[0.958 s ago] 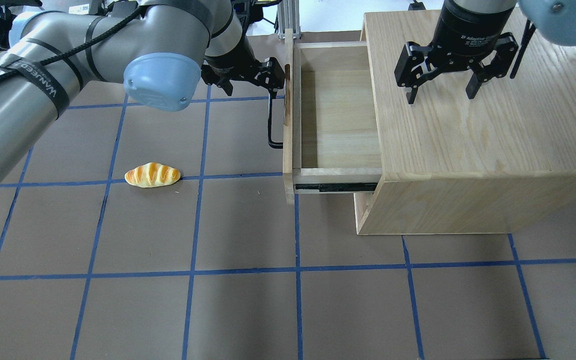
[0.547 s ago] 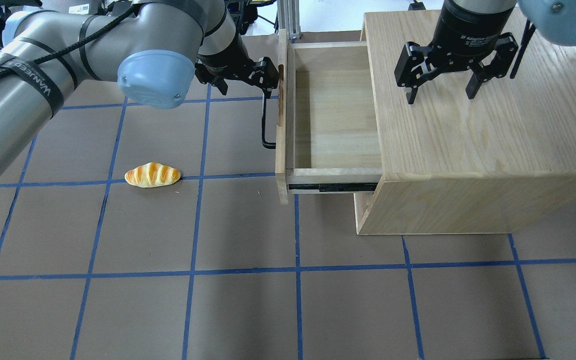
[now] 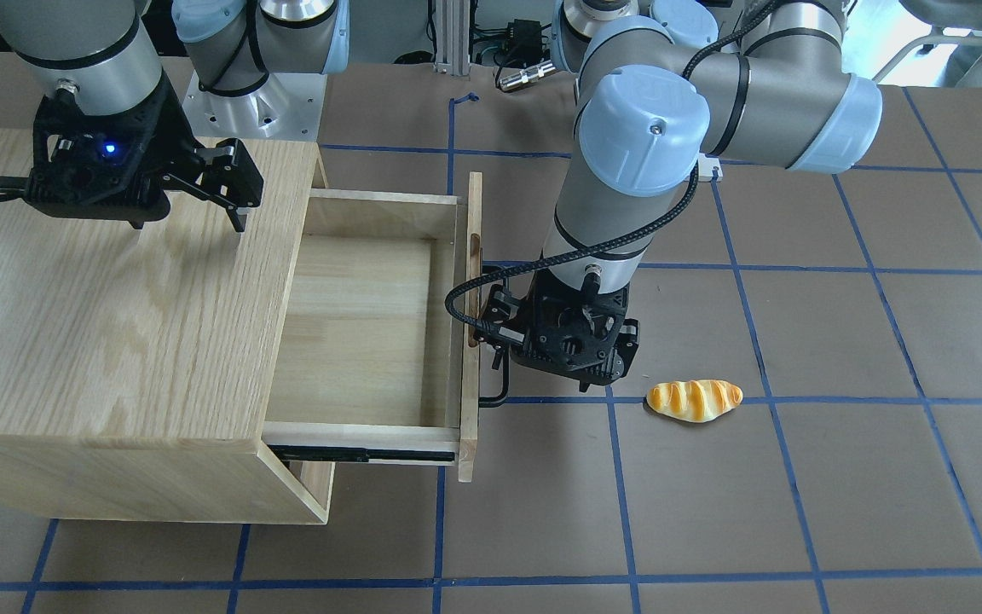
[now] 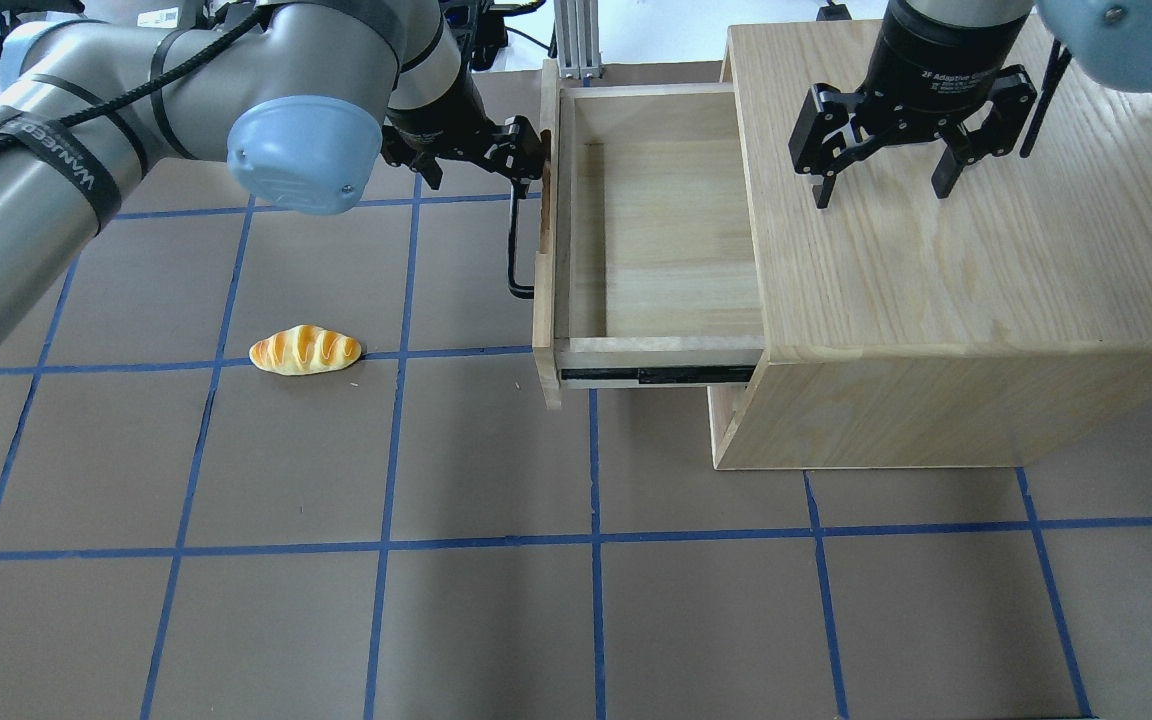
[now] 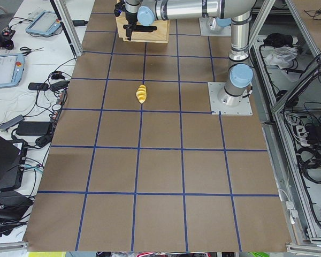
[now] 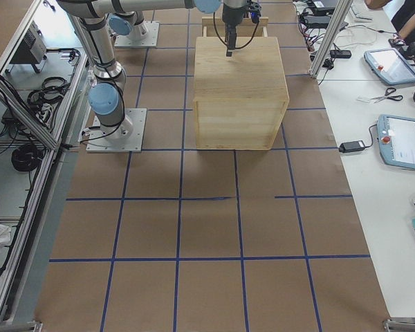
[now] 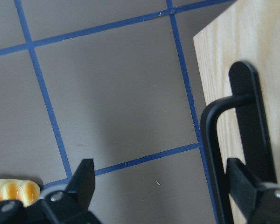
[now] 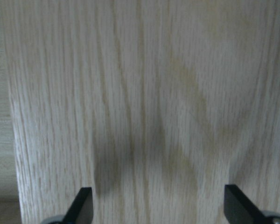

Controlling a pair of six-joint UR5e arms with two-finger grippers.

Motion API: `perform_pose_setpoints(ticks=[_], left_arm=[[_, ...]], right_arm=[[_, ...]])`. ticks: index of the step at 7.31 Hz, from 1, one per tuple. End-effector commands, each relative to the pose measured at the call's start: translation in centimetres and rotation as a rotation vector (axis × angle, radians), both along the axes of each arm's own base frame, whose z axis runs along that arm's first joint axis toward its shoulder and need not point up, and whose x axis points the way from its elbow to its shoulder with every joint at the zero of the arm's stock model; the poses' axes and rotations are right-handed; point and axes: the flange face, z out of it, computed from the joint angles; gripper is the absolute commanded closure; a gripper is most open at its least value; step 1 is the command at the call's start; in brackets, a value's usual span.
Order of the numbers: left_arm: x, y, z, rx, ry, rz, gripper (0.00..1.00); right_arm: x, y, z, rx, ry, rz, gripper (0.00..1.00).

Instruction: Open upper drawer

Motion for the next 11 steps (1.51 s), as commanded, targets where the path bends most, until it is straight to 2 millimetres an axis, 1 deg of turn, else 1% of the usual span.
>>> perform_pose_setpoints(ticks=[1,3,6,7,8,9,10,11], left_arm=[[0.1,0.0,0.0,0.003,-0.003,0.002,0.00],[0.2,0.1,0.1,0.009,-0.006,0.004,0.00],[1.4,0.2,0.6,0.022,-0.013,0.001,0.00],[1.5,0.6,1.0,0.036,-0.017,0.001,0.00],[2.0,1.0,1.6,0.029,-0.052,0.006,0.00],[2.1,1.7,2.4,0.042,-0.052,0.015,0.00],[2.5,2.7,3.7,0.075,-0.060,0.022,0.00],[4.1,3.6,5.8,0.096,-0.068,0.045,0.00]], right_arm=[[0.0,0.0,0.0,0.000,0.000,0.002,0.00],[0.0,0.0,0.0,0.000,0.000,0.000,0.00],[-0.1,0.0,-0.1,0.001,0.000,-0.001,0.00],[0.0,0.0,0.0,0.000,0.000,0.000,0.00],[0.0,0.0,0.0,0.000,0.000,0.000,0.00],[0.0,0.0,0.0,0.000,0.000,0.000,0.00],[0.0,0.0,0.0,0.000,0.000,0.000,0.00],[0.0,0.0,-0.1,0.001,0.000,0.002,0.00]])
